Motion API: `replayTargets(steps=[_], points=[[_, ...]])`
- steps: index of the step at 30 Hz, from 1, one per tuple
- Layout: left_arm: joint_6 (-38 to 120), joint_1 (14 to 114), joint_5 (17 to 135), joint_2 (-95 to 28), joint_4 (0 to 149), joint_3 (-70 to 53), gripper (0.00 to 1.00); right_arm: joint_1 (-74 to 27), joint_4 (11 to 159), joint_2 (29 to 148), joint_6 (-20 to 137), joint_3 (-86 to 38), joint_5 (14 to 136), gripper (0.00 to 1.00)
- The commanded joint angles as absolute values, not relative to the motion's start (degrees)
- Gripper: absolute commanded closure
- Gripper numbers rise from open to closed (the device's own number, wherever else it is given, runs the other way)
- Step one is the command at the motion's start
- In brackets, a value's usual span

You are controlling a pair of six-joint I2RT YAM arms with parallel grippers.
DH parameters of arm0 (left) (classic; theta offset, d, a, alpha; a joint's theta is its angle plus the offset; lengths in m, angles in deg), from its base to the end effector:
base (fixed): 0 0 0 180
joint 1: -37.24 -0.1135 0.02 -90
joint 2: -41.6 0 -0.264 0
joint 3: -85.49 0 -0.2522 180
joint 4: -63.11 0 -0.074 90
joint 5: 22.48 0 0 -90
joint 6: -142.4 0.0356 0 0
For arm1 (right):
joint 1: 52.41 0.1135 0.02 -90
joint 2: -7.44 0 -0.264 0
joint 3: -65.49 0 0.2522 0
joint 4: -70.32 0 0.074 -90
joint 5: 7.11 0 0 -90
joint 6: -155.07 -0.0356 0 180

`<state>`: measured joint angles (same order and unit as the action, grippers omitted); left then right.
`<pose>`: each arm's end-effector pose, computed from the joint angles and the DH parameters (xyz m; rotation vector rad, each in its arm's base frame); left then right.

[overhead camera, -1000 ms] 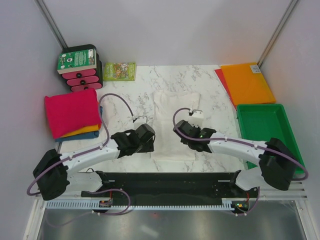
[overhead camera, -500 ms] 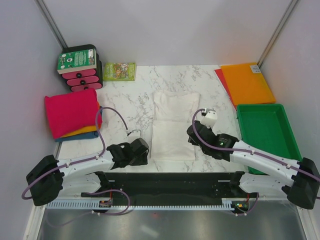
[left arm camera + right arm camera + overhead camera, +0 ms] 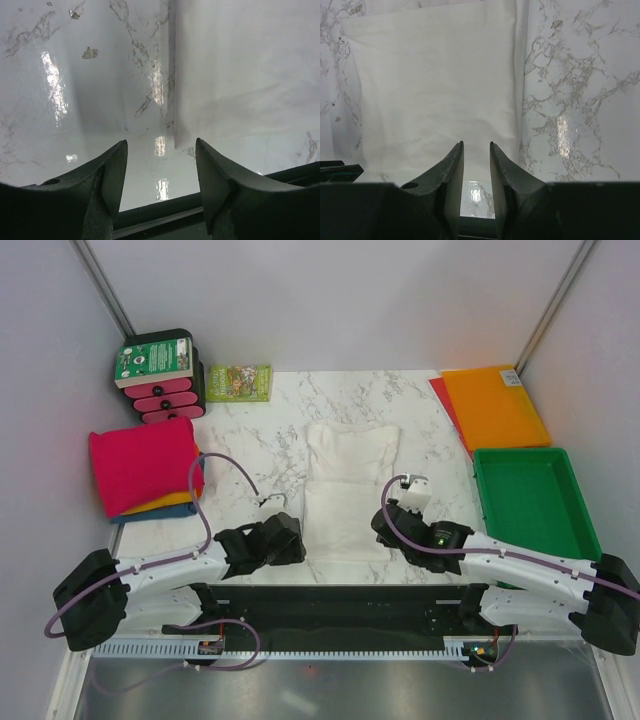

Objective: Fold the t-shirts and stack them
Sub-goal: Fold the tshirt

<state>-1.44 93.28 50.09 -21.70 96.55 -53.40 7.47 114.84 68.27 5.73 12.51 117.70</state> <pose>0.1182 -0.1565 0.1650 -0.0712 2.5258 -0.4167 0.1200 0.1664 0.2278 0.2333 2.2861 0.3092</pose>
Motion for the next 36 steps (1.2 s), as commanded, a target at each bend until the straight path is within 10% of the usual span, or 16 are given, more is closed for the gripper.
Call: replayTargets(steps=[1,8,20,36], points=[[-3.5,93.8,51.1,-23.6,91.7,-53.8,0.37,8.1,114.2,67.3,3.6,13.5,119.4,0.66],[-3.6,94.0,52.6,-31.5,93.3,-51.1,0.43,8.4,114.6,67.4,3.1,13.7,119.4,0.66],[-7.0,95.4,53.4,-34.6,98.9,-52.0,0.98,9.0,118.3,63.8,-0.9,15.9,119.5,0.66],[-6.1,96.6,52.7,-36.5,98.4,-50.3,0.98,13.9,111.7,70.4,-9.2,22.9,116.9,0.58]])
